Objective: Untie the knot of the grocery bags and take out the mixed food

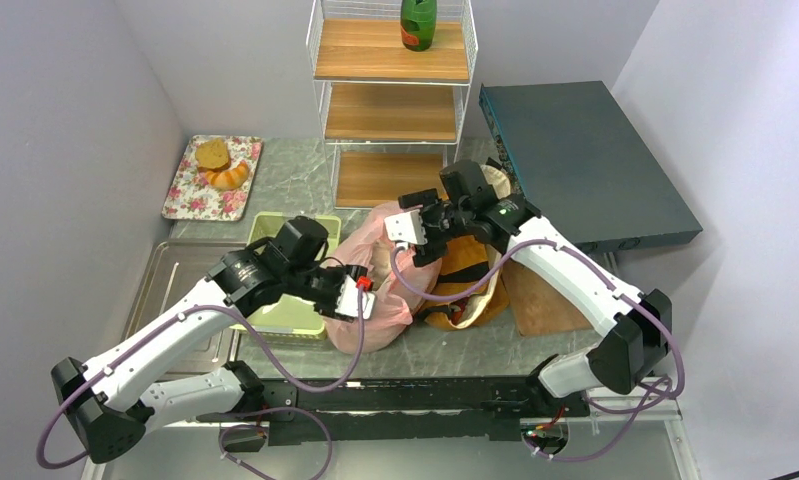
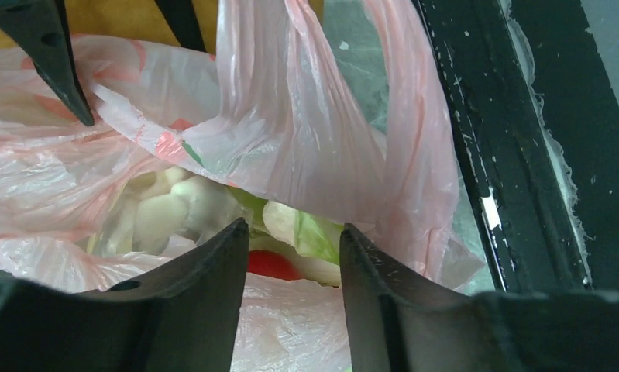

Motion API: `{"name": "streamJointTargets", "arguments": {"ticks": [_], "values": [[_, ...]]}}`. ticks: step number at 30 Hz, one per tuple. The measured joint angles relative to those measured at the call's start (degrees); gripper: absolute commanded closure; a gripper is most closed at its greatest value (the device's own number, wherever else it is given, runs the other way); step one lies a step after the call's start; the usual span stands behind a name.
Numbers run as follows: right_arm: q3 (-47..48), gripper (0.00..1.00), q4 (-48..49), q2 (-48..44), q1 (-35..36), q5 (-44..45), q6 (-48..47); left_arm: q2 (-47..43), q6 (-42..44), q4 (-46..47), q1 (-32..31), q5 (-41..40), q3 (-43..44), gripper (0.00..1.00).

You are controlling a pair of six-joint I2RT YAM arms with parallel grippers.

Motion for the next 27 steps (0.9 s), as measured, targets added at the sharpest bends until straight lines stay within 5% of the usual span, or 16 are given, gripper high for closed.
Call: {"name": "streamJointTargets", "arguments": {"ticks": [6,10,12,16,22,27], "values": [[-6.97,0.23,7.02,-0.74,2.82,0.96,-9.18,-0.04,2.36,0.20,-0.87,-0.04,-2.54,0.47],[-12.20,0.83,12.48,-0.92,3.89,1.84,-13.25,-0.07,2.73,0.59,-2.19,-0.28,-3.28,0.49],[-11.58,1.00,14.03,0.15,3.87,2.51,-12.15,-0.11,2.78,0.68,-2.86,-0.79,-3.58,0.51],[-0.98,1.00,12.28,4.57,2.03,2.05,-2.05,-1.05,3.19,1.09,-3.76,-2.47,-4.83,0.55],[20.20,1.00,8.76,9.46,-8.22,-6.01,26.60,-3.04,4.85,1.42,-4.20,-6.27,-7.56,0.58],[20.33,1.00,7.48,8.61,-14.69,-14.29,44.85,-4.13,6.38,0.63,-4.22,-8.22,-8.22,0.53]]}}
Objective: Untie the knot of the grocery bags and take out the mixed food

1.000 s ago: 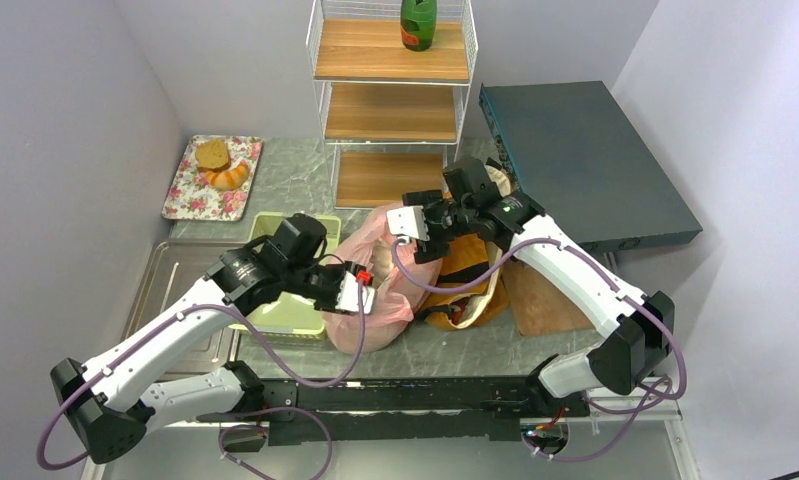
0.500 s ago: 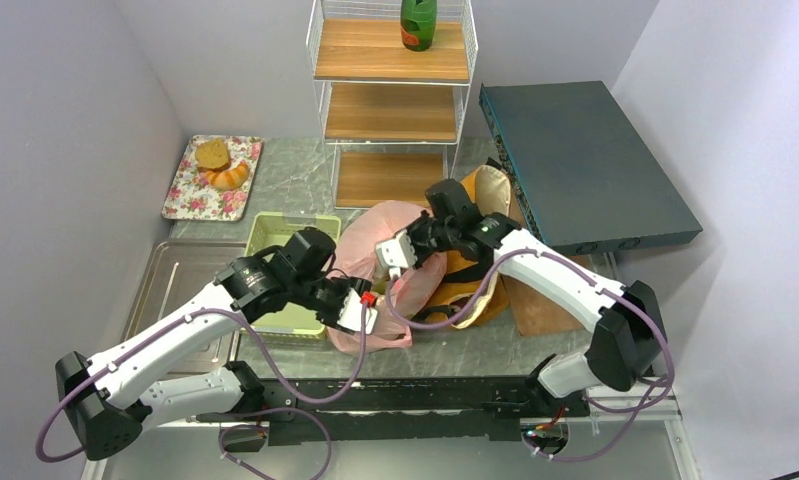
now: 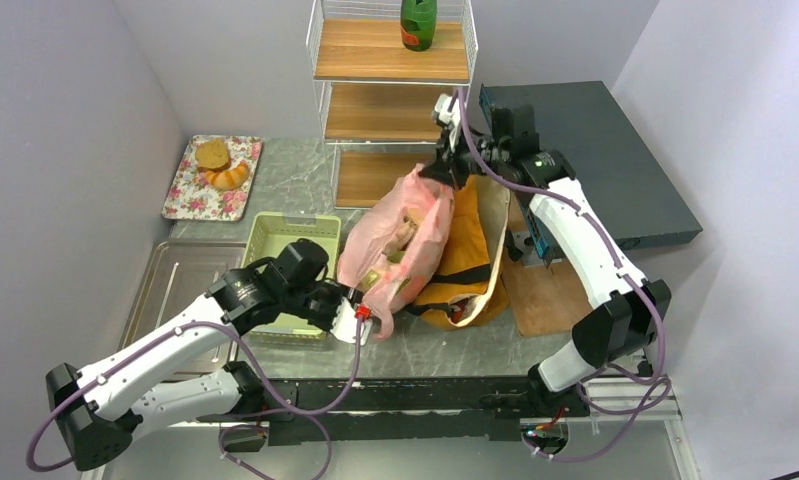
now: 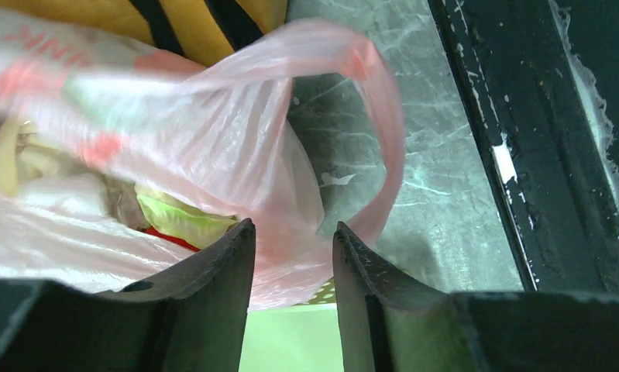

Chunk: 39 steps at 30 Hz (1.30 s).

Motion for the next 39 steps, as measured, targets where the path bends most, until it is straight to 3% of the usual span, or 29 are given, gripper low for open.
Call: {"name": "streamJointTargets", "arguments": {"ticks": [5,8,12,16,19,24,26,33,39], "values": [[-9.57,1.00,-2.99,-4.11,1.22,-2.58,4.09,-1.53,-5.01,1.51,1.42,0.20,0.85,0.55],[-10.29,1.00,-5.55,-4.39,2.10,-3.15,4.22,0.90,-11.37,3.76,6.80,1.49,4.46,0.54],[-10.36,1.00,-5.35,-4.66,1.84,-4.04,6.73,5.27,-20.46,9.77,13.97,1.97,10.05,0.46],[-10.75,1.00,-1.84,-5.35,1.62,-5.70,12.33,6.67,-25.07,15.21,15.12,3.69,13.11,0.54],[-11.26,1.00,1.57,-5.68,1.62,-8.00,17.94,7.54,-22.29,15.69,11.76,5.01,15.56,0.59],[-14.32,1.00,5.84,-6.56,1.60,-9.92,25.90,8.22,-7.98,14.08,1.92,5.49,14.36,0.67],[-14.95,1.00,6.84,-6.69,1.57,-9.99,28.50,9.53,-3.63,13.42,0.26,4.83,13.16,0.63],[-15.10,1.00,10.27,-6.69,0.31,-11.04,37.09,16.31,1.33,15.21,4.15,-1.55,9.97,0.31],[-16.94,1.00,14.99,-6.67,-1.53,-12.94,45.31,16.76,1.46,18.29,13.16,-4.46,6.93,0.23]]}}
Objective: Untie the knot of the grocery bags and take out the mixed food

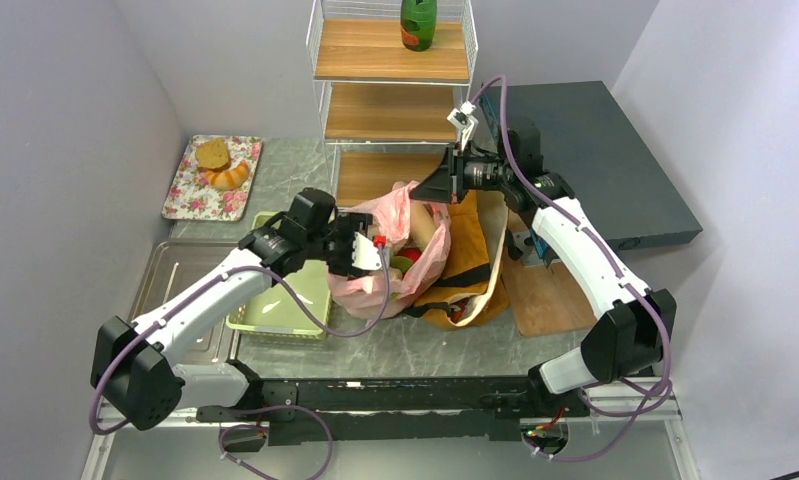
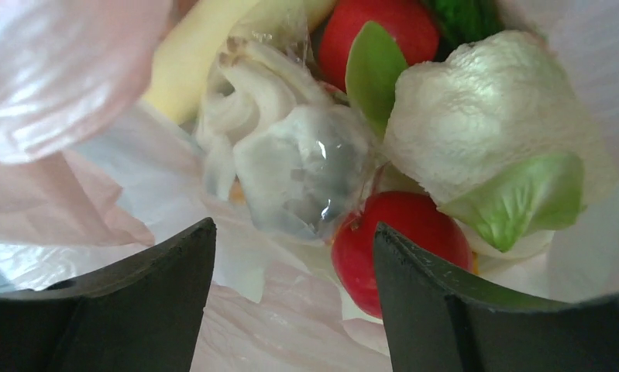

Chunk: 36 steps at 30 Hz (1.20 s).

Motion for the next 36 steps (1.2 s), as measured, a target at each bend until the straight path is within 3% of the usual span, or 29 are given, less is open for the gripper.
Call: {"name": "streamJointTargets", "arguments": {"ticks": [7,13,14,18,21,28,36], "values": [[-5.73,1.00,8.94,0.42,-0.28,-0.46,7.91,0.72,1.40,4.66,0.22,6.25,-1.57,0.22],[-6.38,1.00,11.37,1.01,-0.28,-1.01,9.27,7.50,0.74,9.31,-0.22,6.88,-1.44,0.25],[-6.49,1.00,11.85,1.01,-0.31,-1.01,9.46,8.98,0.63,9.86,-0.31,6.34,-1.18,0.31],[-7.69,1.00,13.00,1.01,-0.37,-0.96,10.45,11.72,0.66,9.62,-0.55,3.93,0.50,0.77],[-8.31,1.00,13.42,1.01,-0.37,-0.98,10.67,10.14,0.17,7.30,-0.72,4.44,0.59,0.98],[-8.02,1.00,13.14,1.62,-0.37,-0.96,8.81,-1.42,-8.09,-0.61,-1.33,14.49,7.87,1.00],[-7.54,1.00,12.96,3.54,-0.74,-1.01,8.17,-4.87,-19.43,-5.75,-1.27,22.75,20.37,1.00]]}}
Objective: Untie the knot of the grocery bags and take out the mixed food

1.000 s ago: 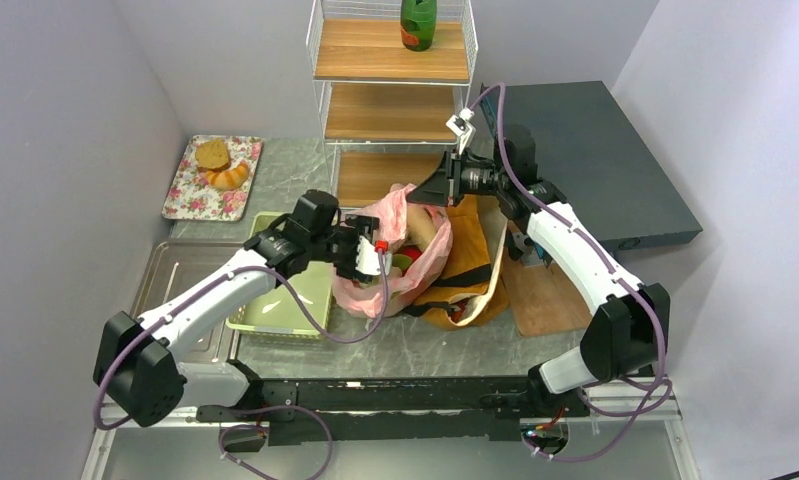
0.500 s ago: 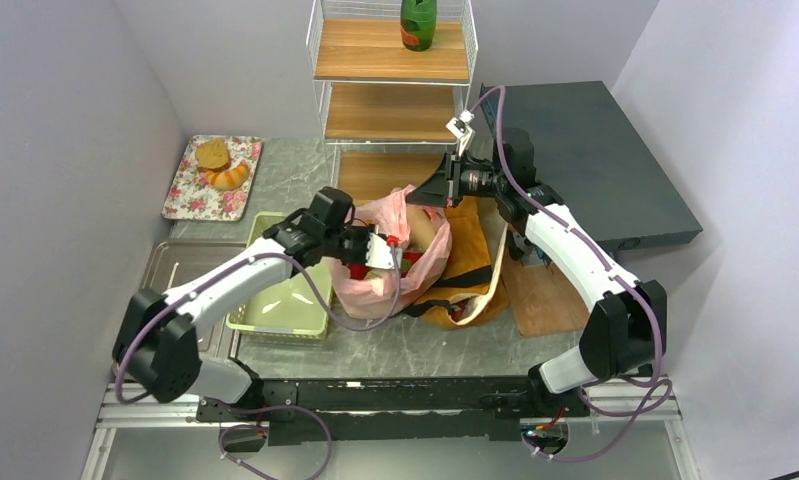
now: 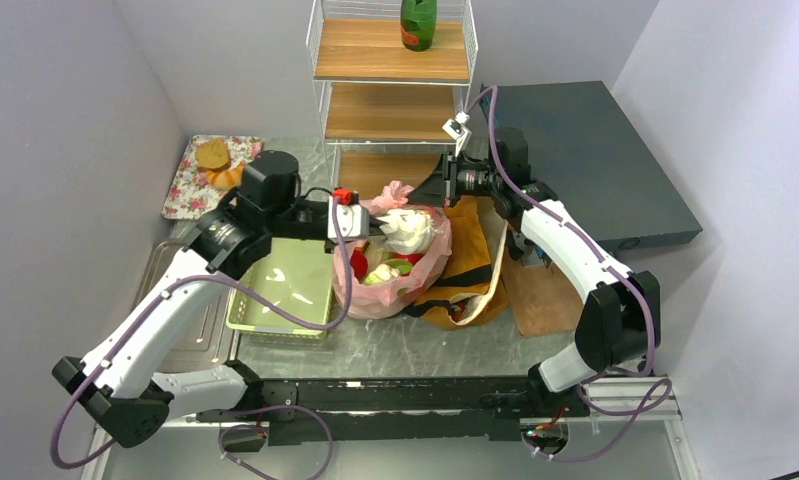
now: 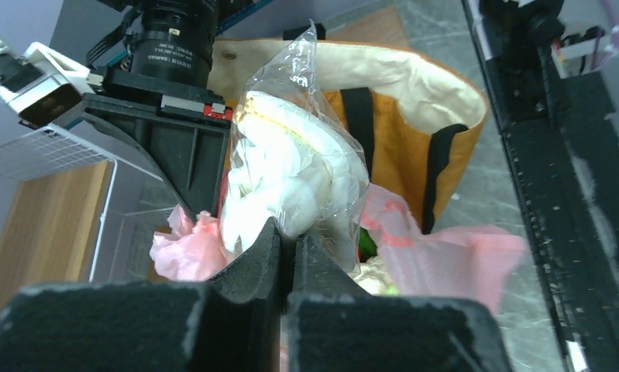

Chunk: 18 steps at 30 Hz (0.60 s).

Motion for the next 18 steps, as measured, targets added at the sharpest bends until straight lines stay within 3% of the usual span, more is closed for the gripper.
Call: {"name": "streamJointTargets", "arguments": {"ticks": [4,10,14,18], "values": [[0.35,1.00,-1.18,0.22,-0.46,0.02,-1.70,-2.93,-7.78,-3.96,4.11,1.33,2.89,1.00],[0.37,1.00,-3.74,0.17,-0.61,0.04,-6.34,-14.25,-15.32,-5.46,25.18,-0.31,-0.44,1.00],[0.31,1.00,-5.53,-0.07,-0.61,-0.15,-9.14,-22.71,-13.33,-5.66,30.93,-2.91,-13.22,1.00],[0.70,1.00,-6.99,-0.37,-0.33,-0.79,-11.19,-21.99,-8.55,-5.22,31.61,-10.43,-28.48,1.00]]}}
